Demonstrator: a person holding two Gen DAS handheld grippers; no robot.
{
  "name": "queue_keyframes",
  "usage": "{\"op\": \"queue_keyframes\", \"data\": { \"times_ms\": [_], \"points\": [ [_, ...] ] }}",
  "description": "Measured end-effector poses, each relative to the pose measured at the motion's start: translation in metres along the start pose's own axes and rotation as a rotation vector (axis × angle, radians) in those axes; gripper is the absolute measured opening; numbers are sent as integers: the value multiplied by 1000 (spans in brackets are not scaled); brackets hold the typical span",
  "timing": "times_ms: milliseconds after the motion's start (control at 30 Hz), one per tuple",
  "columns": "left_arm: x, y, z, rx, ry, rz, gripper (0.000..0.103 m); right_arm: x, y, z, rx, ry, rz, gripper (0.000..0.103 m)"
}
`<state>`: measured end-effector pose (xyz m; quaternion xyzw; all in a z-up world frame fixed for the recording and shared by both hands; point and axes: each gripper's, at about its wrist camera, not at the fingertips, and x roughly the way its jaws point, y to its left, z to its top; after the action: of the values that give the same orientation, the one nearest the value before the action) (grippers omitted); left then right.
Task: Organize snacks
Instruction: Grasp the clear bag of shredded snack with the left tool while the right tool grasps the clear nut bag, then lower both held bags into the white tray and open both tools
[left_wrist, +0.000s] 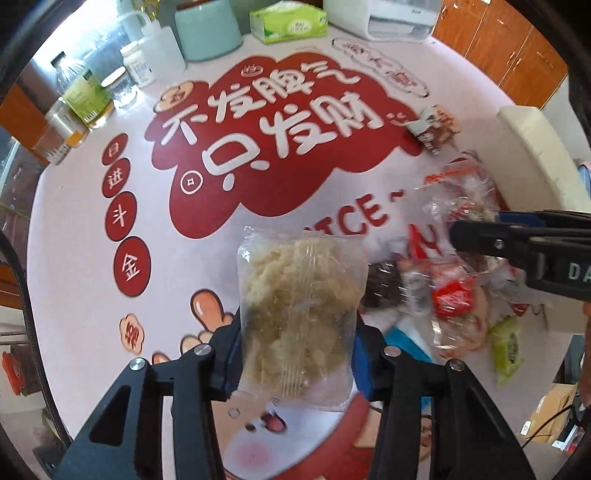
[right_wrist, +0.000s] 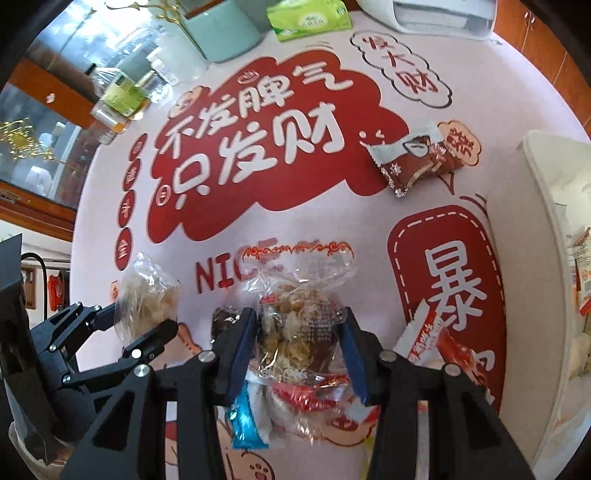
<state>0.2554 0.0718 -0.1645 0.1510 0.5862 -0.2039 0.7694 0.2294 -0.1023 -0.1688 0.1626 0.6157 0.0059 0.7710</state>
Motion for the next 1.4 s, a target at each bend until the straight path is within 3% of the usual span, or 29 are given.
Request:
{"op": "queue_keyframes", "data": {
  "times_ms": [300,600,967,1400],
  "points": [
    [-72,-48,-26,-54,-97,-44,45,-54,-4,-29,-50,-79,72,45],
    [-120,-123,-37,-80,-176,-91,45,-117,-41,-72,-118,-162,110,46],
    [-143,-234,-26,-67,-228,-165,45,-179,-140,-111,-123,-241,68,46],
    [-134,-313,15,-70,-245,-166,45,-205,-249,-96,-35,-262,44,46]
  ]
}}
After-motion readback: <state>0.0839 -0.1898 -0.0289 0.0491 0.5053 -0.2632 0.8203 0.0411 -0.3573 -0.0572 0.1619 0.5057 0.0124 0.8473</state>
